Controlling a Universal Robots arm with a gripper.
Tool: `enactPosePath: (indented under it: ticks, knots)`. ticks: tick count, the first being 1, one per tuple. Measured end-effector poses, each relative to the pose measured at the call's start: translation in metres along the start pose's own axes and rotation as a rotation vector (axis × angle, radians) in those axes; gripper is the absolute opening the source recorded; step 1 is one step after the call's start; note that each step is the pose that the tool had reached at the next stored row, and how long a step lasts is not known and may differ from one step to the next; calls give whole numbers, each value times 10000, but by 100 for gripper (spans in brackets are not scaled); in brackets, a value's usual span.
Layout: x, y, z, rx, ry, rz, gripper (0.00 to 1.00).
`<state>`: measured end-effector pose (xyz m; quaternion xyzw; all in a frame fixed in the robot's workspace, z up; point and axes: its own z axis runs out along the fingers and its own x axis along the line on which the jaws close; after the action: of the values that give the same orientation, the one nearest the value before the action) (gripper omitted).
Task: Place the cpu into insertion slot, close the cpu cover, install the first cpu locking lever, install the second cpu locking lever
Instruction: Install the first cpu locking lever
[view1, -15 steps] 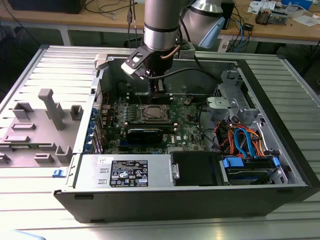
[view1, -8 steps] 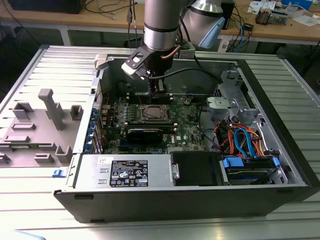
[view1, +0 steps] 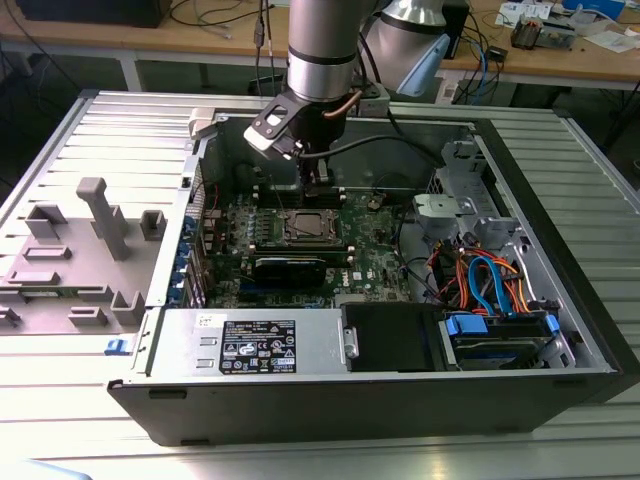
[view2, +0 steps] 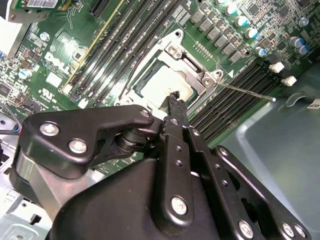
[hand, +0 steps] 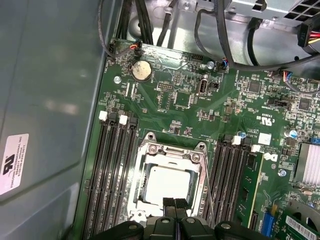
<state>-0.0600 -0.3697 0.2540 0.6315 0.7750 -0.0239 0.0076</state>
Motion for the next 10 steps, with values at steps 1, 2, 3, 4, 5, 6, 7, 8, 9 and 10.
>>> enactPosePath:
  ticks: [1, 2, 3, 4, 5, 6, 7, 8, 9, 10]
  knots:
    - [0, 0, 0, -1, -1, -36, 11]
    - [0, 0, 0, -3, -2, -66, 11]
    - [0, 0, 0, -5, -3, -113, 11]
    - [0, 0, 0, -7, -4, -153, 11]
    - [0, 0, 0, -7, -4, -171, 11]
    - [0, 0, 0, -10, -7, -245, 11]
    - [0, 0, 0, -12, -8, -288, 11]
    - [0, 0, 0, -15, -9, -349, 11]
    - [0, 0, 0, -17, -10, -397, 11]
    - [0, 0, 0, -18, -12, -435, 11]
